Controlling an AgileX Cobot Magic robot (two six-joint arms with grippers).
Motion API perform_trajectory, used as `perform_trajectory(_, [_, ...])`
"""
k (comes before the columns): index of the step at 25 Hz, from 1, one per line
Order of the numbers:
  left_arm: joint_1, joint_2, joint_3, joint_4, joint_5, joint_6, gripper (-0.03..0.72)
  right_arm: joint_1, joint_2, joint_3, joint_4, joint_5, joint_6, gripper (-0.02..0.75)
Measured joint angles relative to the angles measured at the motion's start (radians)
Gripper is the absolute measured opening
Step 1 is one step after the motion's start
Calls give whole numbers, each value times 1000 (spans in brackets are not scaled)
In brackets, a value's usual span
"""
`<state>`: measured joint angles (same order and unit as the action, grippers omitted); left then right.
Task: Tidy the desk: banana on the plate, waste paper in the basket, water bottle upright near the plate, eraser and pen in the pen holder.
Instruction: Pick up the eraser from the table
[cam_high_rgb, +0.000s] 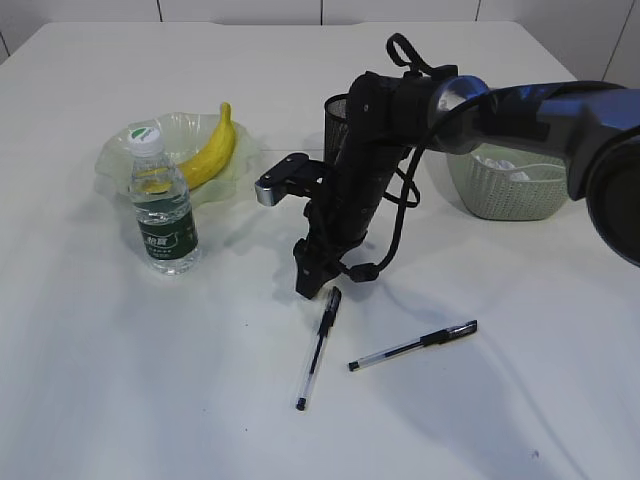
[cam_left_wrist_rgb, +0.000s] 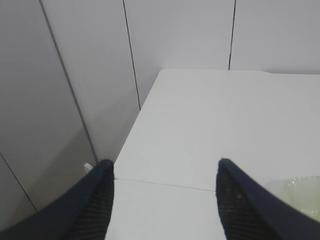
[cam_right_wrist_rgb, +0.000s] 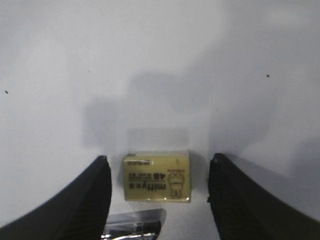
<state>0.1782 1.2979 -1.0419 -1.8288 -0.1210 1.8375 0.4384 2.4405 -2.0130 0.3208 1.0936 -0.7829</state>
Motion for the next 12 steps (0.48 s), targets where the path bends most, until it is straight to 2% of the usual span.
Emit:
perform_trajectory(4, [0,0,0,0,0,0,450,0,0,0,0,13,0,421])
perform_trajectory(12, [0,0,0,0,0,0,450,0,0,0,-2,24,0,412])
